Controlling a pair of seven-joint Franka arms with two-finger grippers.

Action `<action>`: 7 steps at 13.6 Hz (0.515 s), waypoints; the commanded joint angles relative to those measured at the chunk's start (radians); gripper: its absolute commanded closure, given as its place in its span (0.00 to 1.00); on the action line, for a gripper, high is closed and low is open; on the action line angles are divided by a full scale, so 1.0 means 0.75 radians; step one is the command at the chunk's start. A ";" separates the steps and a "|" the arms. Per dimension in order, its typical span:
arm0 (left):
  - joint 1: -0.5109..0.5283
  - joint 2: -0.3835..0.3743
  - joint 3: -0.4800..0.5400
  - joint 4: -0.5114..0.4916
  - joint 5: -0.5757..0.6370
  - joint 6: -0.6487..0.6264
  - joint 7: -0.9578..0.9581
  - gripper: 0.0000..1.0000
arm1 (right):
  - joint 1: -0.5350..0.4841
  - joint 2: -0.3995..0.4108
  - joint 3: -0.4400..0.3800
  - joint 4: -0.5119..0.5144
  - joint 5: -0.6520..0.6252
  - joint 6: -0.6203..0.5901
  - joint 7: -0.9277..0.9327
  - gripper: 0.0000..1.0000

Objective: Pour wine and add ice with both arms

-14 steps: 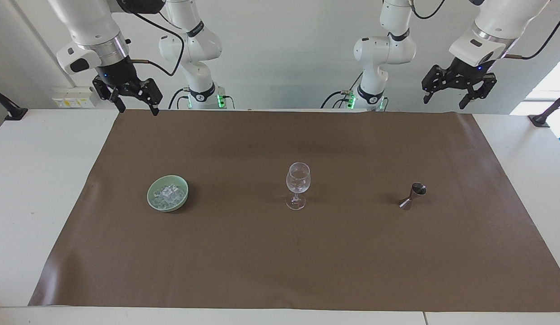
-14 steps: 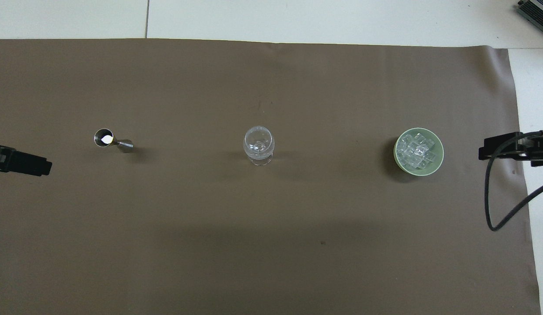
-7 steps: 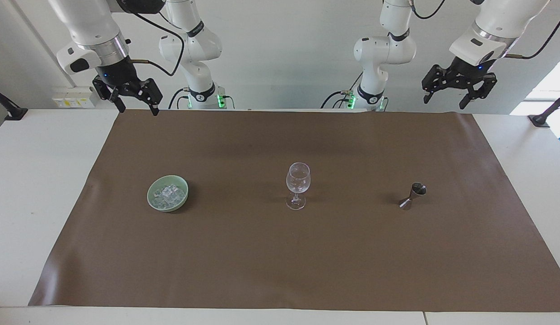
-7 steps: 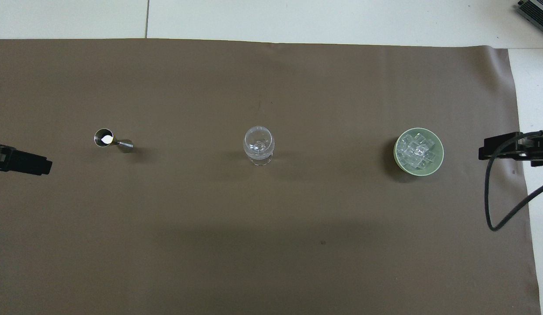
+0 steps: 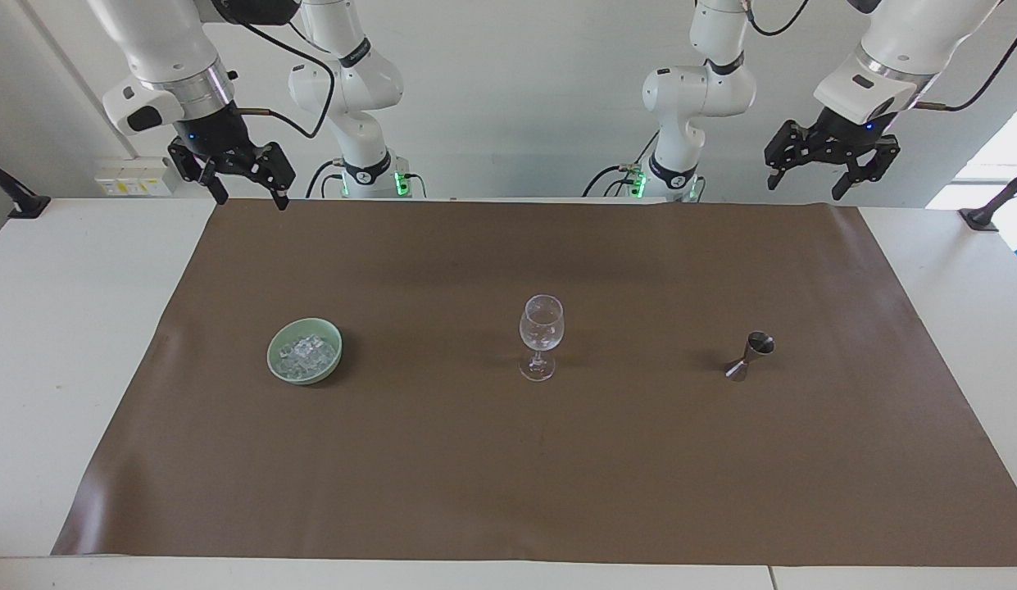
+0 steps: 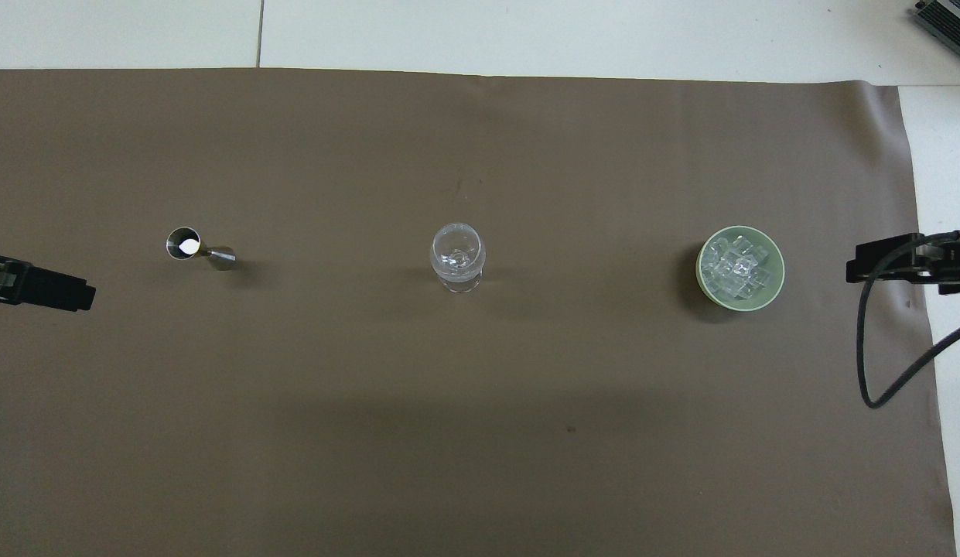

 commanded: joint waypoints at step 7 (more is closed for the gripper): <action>0.011 -0.016 -0.004 -0.024 -0.008 0.017 -0.020 0.00 | 0.000 -0.006 -0.002 -0.002 -0.004 -0.019 -0.025 0.00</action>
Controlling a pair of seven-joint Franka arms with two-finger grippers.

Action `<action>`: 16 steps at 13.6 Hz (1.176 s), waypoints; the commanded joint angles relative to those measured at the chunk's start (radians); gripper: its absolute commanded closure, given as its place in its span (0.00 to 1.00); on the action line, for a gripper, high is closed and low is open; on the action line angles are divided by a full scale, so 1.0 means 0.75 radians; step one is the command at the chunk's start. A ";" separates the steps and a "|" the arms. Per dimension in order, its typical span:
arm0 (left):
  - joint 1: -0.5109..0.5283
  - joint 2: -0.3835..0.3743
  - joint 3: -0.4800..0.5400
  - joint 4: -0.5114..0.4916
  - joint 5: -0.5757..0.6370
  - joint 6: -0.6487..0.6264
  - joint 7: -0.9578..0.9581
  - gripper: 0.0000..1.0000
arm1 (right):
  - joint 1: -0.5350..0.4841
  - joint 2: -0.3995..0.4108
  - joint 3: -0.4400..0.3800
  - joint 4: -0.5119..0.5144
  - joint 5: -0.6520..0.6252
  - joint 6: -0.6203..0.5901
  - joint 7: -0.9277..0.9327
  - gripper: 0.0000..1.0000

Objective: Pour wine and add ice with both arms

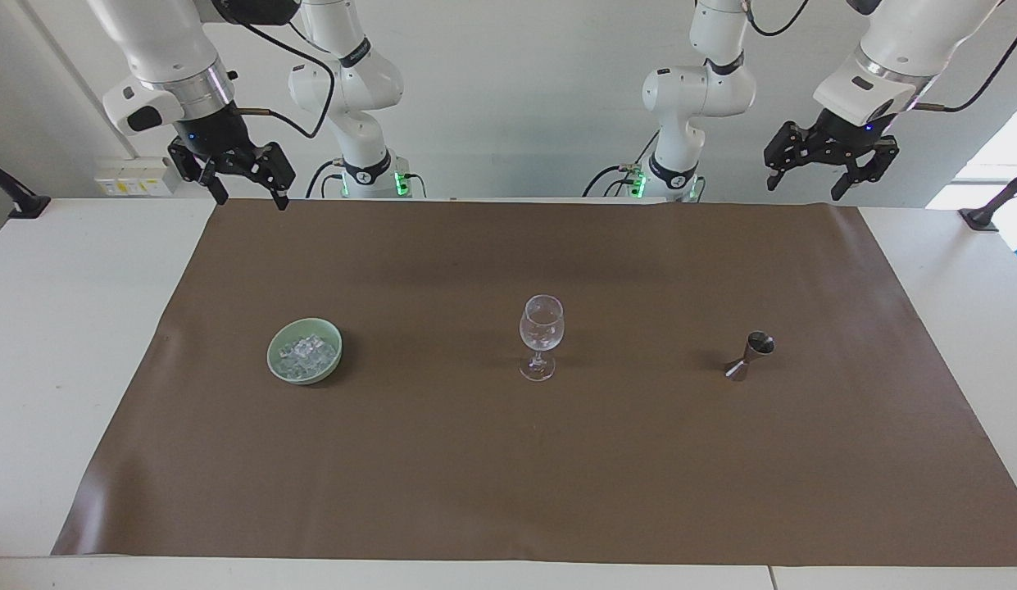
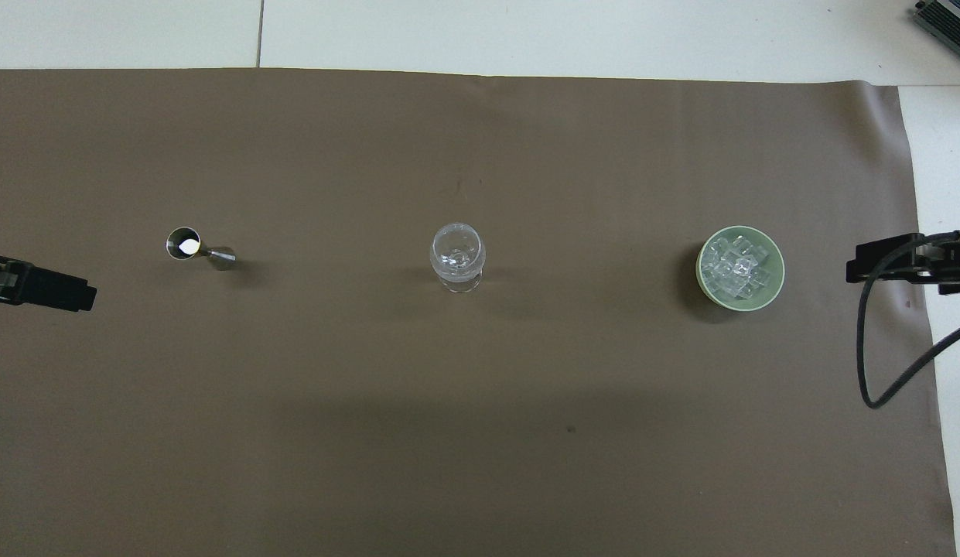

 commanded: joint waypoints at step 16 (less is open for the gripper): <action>0.017 0.184 0.000 0.198 -0.008 0.073 -0.012 0.00 | 0.000 -0.006 -0.004 -0.002 -0.004 -0.019 -0.025 0.00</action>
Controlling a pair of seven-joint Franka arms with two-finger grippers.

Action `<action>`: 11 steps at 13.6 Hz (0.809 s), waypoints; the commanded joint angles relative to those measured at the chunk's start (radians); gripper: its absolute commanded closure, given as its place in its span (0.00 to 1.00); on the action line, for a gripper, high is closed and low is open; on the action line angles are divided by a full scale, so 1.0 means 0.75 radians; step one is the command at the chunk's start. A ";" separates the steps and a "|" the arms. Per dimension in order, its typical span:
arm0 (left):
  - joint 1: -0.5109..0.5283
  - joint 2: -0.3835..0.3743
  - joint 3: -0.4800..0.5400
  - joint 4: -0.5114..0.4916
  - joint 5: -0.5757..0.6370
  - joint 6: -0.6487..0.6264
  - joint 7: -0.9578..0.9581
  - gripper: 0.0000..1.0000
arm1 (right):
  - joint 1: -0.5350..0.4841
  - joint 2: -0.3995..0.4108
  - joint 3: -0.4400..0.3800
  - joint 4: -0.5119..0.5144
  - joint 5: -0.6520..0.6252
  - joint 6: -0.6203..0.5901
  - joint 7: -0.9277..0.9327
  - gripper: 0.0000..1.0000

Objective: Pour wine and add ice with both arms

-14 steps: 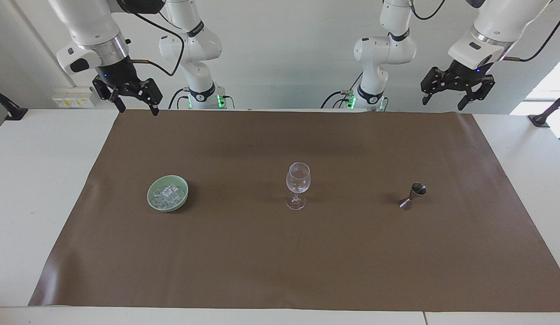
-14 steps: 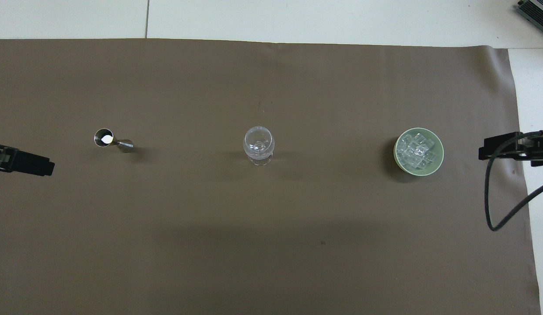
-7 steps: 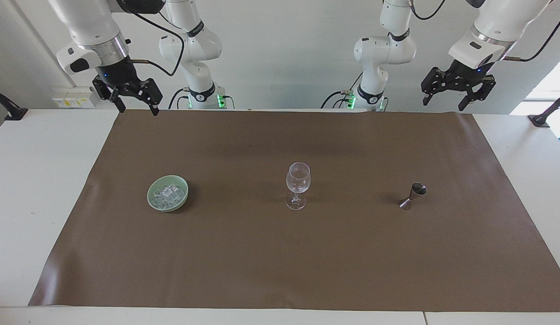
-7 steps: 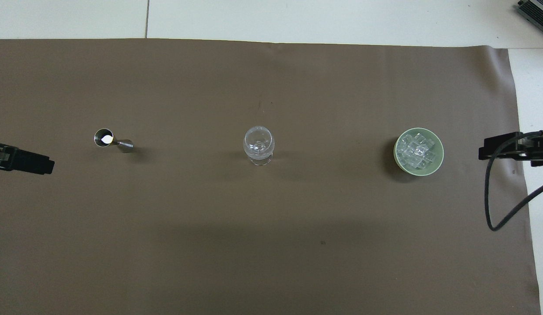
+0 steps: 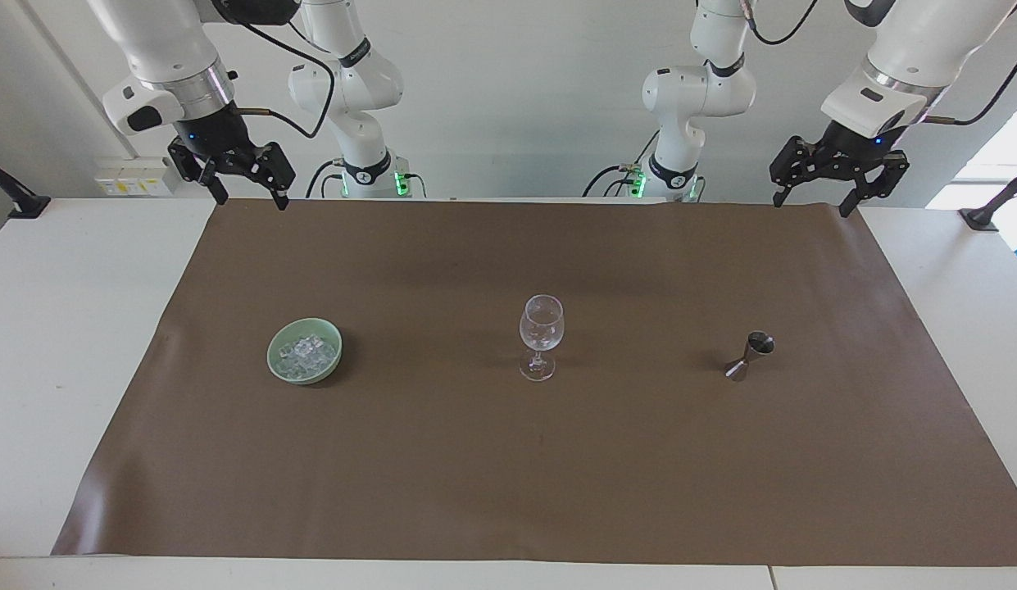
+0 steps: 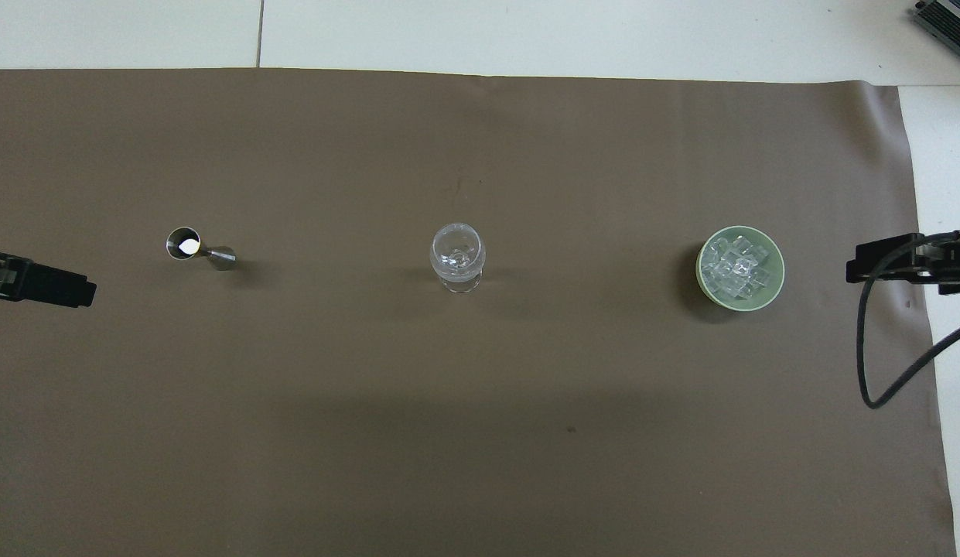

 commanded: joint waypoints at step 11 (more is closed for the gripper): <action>0.051 0.265 0.034 0.248 0.002 0.021 -0.008 0.00 | 0.000 -0.006 -0.004 -0.002 -0.004 -0.019 -0.025 0.00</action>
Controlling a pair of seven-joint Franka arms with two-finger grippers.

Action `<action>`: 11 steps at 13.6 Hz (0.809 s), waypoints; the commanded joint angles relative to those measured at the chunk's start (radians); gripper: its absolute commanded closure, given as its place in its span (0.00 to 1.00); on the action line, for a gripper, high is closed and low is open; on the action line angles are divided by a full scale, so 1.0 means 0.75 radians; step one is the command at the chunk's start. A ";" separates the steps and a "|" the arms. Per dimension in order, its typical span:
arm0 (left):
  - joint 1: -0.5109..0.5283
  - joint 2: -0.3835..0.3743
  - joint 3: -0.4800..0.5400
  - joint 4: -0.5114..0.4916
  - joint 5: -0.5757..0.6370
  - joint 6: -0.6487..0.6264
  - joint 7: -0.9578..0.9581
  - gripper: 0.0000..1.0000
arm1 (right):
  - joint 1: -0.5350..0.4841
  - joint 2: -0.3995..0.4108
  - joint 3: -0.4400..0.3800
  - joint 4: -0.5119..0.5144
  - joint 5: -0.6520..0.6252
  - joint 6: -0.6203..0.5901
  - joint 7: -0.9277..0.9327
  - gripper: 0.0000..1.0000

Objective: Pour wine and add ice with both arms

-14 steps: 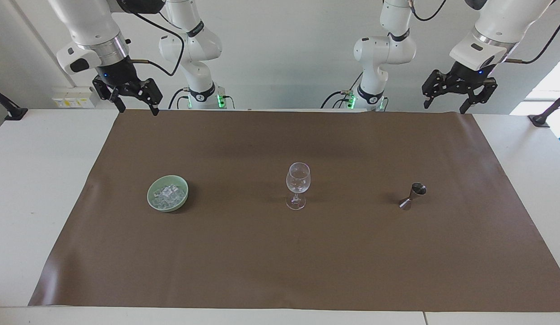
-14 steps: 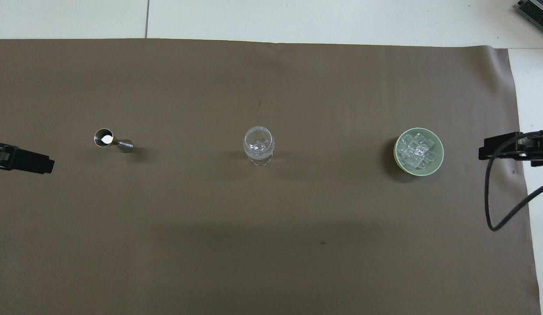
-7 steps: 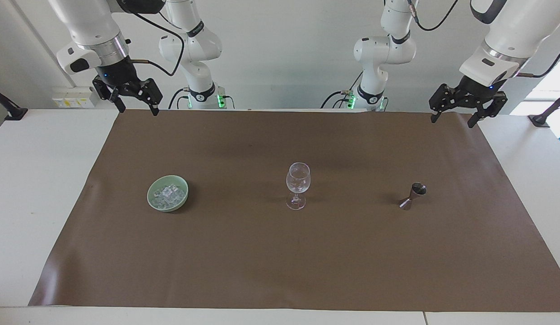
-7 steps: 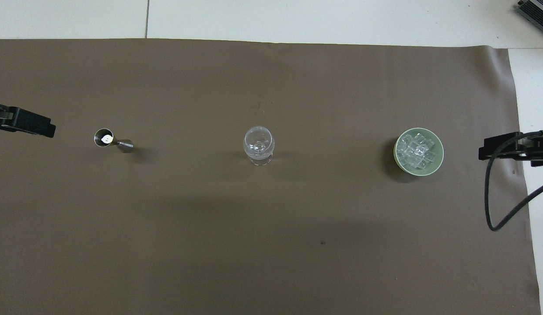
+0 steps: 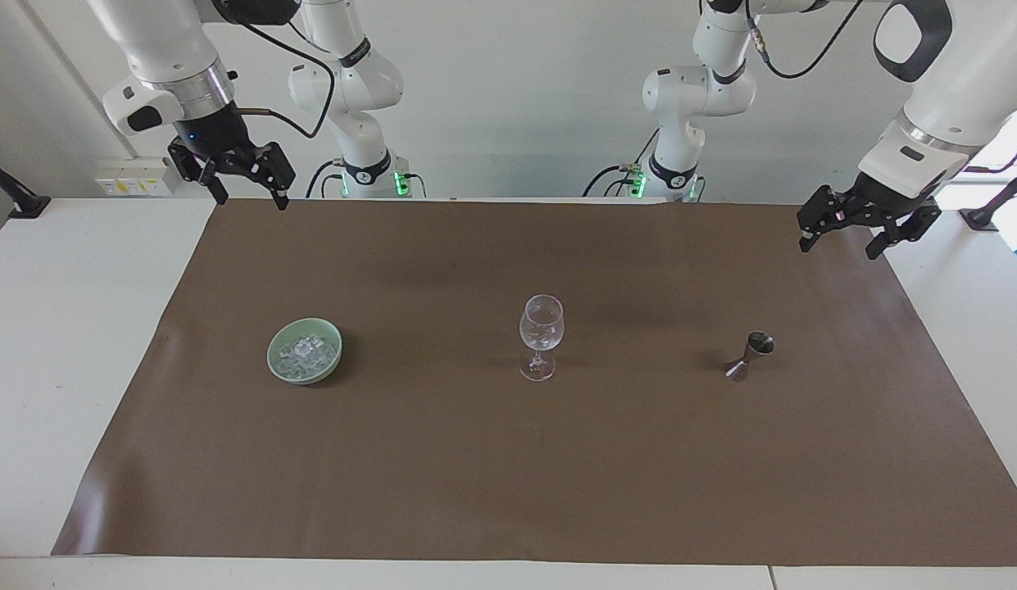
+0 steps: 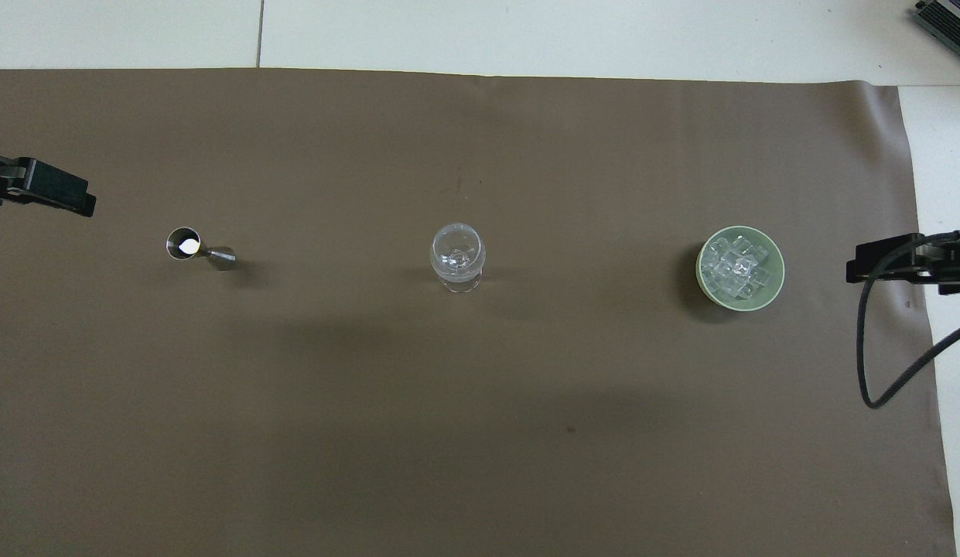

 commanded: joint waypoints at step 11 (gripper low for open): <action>0.043 0.089 0.005 0.159 -0.004 -0.017 -0.004 0.00 | 0.000 -0.006 -0.004 -0.002 -0.004 -0.019 -0.025 0.00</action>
